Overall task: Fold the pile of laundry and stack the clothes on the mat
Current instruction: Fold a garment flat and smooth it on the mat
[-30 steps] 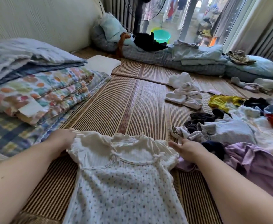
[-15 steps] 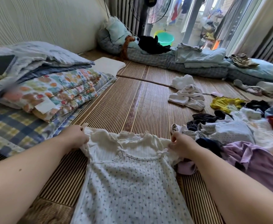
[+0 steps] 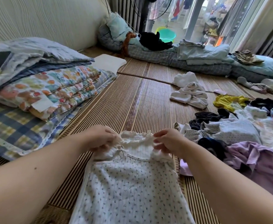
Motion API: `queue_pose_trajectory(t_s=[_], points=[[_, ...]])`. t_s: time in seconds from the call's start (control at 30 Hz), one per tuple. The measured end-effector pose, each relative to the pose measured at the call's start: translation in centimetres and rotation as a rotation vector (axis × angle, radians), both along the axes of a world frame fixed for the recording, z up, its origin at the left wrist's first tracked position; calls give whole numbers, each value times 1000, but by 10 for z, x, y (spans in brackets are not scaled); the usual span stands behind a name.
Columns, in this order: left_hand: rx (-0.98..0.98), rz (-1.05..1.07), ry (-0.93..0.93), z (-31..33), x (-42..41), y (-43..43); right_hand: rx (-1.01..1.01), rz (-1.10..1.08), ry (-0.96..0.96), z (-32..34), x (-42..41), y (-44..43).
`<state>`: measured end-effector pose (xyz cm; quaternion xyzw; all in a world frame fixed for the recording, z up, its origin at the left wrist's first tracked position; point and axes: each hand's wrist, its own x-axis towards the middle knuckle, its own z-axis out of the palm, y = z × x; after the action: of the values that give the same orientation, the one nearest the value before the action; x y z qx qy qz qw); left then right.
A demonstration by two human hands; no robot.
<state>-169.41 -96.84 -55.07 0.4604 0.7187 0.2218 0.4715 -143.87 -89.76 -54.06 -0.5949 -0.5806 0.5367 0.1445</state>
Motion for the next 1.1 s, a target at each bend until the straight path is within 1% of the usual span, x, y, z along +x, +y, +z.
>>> queue_pose_trajectory(t_s=[0.07, 0.1, 0.13, 0.17, 0.23, 0.3, 0.33, 0.43, 0.53, 0.63, 0.7, 0.8, 0.87, 0.97, 1.1], points=[[179, 171, 262, -6, -12, 7, 233, -139, -151, -8, 6, 11], [195, 208, 376, -9, -19, 10, 278, -131, -242, -10, 9, 15], [147, 210, 433, -12, -24, 11, 257, -84, -318, -13, 12, 18], [66, 185, 422, -14, -29, 13, 196, -30, -371, -16, 13, 19], [-53, 139, 323, -18, -32, 15, 89, 43, -454, -21, 11, 20], [-74, 84, 308, -19, -27, 18, 94, 61, -506, -24, 6, 23], [-68, 60, 319, -19, -23, 20, 114, 57, -502, -25, 4, 25], [6, 54, 321, -20, -16, 31, 163, 17, -408, -29, -1, 34], [180, 144, 213, -16, -13, 44, 288, -49, -323, -24, 0, 45], [388, 259, 135, -4, -12, 58, 404, -168, -188, -14, 7, 58], [501, 291, 93, 2, -14, 62, 472, -209, -78, -7, 13, 59], [599, 209, 209, 4, -15, 49, 507, -190, 86, -2, 27, 47], [616, 119, 223, 4, -14, 30, 571, -142, 72, 0, 37, 30], [599, -36, 305, 1, -15, -3, 689, -78, -80, -7, 52, -3], [592, -139, 413, -8, -17, -44, 684, -45, -100, -22, 69, -55]])
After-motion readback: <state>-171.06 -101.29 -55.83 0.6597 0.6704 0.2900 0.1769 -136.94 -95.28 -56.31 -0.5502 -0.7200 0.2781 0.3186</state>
